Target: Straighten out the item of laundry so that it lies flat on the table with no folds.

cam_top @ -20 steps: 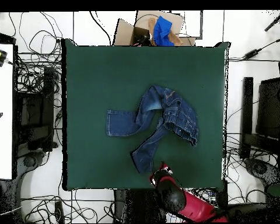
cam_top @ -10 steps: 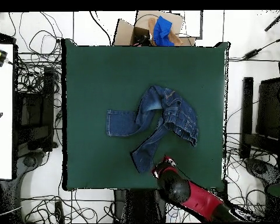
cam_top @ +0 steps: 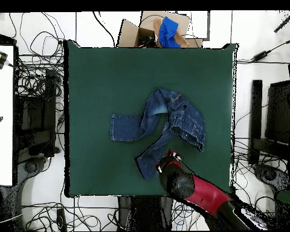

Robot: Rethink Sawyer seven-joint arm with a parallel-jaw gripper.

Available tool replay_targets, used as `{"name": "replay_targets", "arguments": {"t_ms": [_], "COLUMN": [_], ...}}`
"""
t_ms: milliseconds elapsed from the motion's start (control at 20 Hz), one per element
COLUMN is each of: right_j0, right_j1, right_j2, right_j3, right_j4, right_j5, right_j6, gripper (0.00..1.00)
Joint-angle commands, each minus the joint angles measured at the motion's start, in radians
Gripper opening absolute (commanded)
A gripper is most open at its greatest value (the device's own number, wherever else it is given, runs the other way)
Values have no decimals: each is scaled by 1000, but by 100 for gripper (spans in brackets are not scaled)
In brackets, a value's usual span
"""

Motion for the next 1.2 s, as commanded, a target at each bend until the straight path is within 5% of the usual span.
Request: {"name": "replay_targets", "arguments": {"t_ms": [50, 550, 1200], "right_j0": [36, -65, -100], "right_j1": [9, 291, 378], "right_j2": [91, 194, 226], "right_j3": [-136, -297, -424], "right_j4": [68, -49, -80], "right_j5": [101, -23, 99], "right_j6": [270, 208, 157], "gripper": [100, 100, 100]}}
